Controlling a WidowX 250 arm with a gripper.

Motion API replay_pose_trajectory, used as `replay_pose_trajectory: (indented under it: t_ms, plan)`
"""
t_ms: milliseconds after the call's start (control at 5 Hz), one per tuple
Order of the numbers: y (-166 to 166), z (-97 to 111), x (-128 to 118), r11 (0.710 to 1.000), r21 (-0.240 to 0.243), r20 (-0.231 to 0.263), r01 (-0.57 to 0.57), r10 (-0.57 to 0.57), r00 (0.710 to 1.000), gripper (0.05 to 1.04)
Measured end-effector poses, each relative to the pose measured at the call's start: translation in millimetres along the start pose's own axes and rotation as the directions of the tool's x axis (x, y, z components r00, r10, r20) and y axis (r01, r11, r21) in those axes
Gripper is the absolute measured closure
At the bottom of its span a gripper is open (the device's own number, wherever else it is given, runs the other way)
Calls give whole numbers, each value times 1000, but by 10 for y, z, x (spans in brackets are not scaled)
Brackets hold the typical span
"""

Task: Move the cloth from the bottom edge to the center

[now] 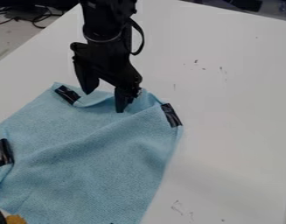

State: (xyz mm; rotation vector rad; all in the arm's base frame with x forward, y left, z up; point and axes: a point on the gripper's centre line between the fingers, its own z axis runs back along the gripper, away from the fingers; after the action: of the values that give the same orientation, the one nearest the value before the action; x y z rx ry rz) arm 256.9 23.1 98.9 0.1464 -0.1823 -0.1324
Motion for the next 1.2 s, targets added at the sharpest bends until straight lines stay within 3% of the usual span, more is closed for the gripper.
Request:
replay_pose_trajectory:
  t_ms: [400,600,1000,1200]
  plan:
    - [17,-189,23,1000,14,-66,11,-10,998,83]
    - [128,-291,132,1000,-1,-64,29,-29,998,83]
    - [452,-765,258,998,-42,-16,54,-55,998,83]
    - [525,-903,233,997,-57,-19,47,-48,999,83]
